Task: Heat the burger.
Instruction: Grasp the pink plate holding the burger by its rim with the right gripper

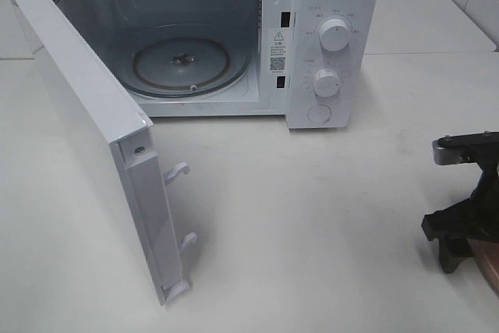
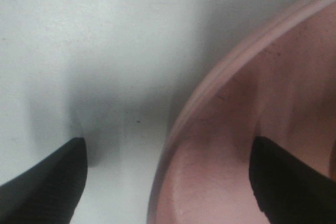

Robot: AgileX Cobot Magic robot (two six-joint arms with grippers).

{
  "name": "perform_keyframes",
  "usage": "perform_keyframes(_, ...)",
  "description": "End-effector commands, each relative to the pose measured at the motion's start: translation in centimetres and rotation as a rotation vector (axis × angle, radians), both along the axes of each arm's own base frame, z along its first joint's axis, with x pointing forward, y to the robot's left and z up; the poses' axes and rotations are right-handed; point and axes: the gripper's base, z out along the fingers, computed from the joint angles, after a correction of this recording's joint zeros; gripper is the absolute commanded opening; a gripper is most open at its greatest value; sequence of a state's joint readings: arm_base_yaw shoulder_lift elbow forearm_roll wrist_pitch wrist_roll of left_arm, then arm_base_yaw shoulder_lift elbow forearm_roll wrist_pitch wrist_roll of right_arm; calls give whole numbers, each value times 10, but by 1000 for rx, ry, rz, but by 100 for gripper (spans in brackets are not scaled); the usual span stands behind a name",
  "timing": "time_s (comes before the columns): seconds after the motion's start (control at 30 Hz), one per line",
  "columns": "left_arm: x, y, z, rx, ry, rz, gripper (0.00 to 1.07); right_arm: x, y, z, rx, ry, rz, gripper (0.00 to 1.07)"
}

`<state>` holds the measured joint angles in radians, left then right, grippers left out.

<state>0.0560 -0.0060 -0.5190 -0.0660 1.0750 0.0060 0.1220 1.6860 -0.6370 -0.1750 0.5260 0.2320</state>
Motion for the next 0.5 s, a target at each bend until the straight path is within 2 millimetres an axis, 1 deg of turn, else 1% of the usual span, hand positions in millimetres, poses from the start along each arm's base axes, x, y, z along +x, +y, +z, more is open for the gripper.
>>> perform_keyframes(0.03,0,0,0,-4,-12,-7,91,-2,-2,-4,-6,26,9,77)
perform_keyframes(0.07,0,0,0,-4,-12,-7,91,-3,-2,-5,-7,37,6,72)
perform_keyframes(0.13,0,0,0,-4,-12,-7,91,-3,-2,-5,-7,40,5,71)
perform_keyframes(0.17,0,0,0,-4,-12,-7,91,-3,-2,-5,-8,45,2,65)
perform_keyframes(0.2,0,0,0,-4,-12,-7,91,-3,-2,-5,-8,45,2,65)
perform_keyframes(0.23,0,0,0,-4,-12,-7,91,-3,-2,-5,-8,45,-8,59)
perform_keyframes(0.27,0,0,0,-4,-12,-7,91,-3,-2,-5,-8,45,-8,59)
perform_keyframes(0.3,0,0,0,-4,-12,-7,91,-3,-2,-5,-9,44,-13,55)
perform_keyframes(0.33,0,0,0,-4,-12,-7,91,-3,-2,-5,-9,44,-17,43)
perform_keyframes(0.37,0,0,0,-4,-12,-7,91,-3,-2,-5,-9,44,-17,43)
perform_keyframes(0.4,0,0,0,-4,-12,-7,91,-4,-2,-5,-10,45,-23,28)
perform_keyframes(0.43,0,0,0,-4,-12,-7,91,-4,-2,-5,-10,47,-24,23)
perform_keyframes(0.47,0,0,0,-4,-12,-7,91,-4,-2,-5,-10,47,-24,23)
perform_keyframes(0.5,0,0,0,-4,-12,-7,91,-4,-2,-5,-10,47,-24,9)
